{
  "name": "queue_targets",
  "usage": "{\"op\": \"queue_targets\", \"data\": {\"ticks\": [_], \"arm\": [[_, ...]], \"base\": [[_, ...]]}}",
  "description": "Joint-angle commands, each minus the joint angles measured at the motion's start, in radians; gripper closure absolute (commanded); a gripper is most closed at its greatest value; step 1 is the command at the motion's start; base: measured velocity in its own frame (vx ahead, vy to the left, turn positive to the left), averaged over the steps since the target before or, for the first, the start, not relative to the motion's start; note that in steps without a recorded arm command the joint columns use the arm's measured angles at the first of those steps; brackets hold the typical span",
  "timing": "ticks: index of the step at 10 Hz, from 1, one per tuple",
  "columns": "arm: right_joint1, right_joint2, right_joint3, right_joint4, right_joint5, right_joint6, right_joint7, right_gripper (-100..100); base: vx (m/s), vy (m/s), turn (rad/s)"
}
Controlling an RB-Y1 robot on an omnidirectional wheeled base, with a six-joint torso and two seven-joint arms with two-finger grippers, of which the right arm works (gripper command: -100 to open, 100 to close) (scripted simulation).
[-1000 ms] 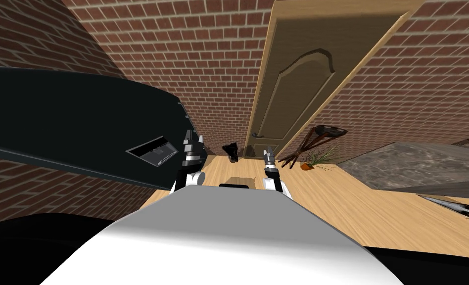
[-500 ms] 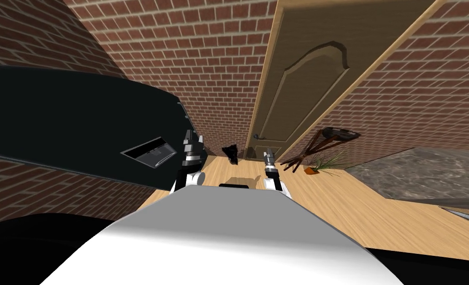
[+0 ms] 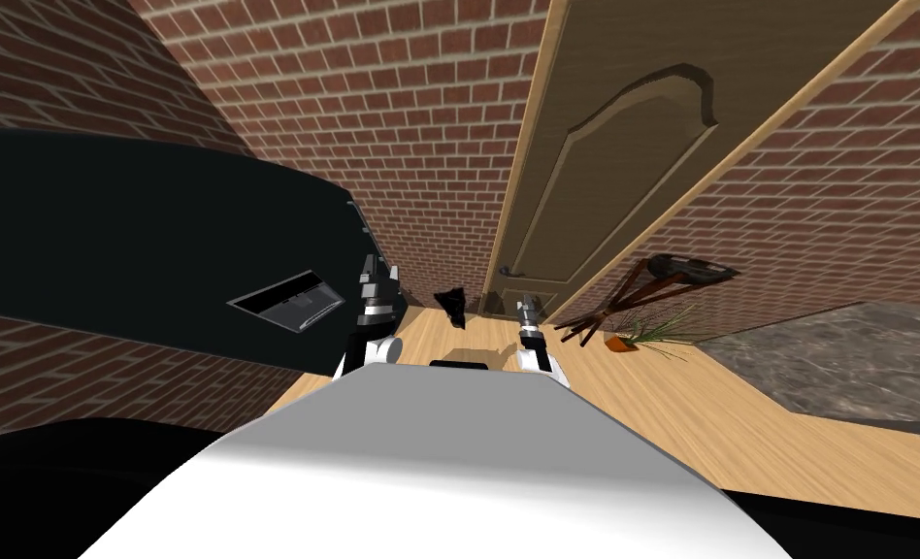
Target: Pull the door open
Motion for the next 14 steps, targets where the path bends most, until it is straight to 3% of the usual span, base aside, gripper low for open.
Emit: {"op": "queue_targets", "data": {"ticks": [1, 14], "arm": [[-0.012, -0.001, -0.006, 0.038, -0.003, -0.004, 0.0, -100], [-0.111, -0.026, -0.057, 0.309, -0.028, -0.02, -0.011, -100]], "base": [[0.098, -0.028, 0.057], [0.089, -0.042, 0.055]]}}
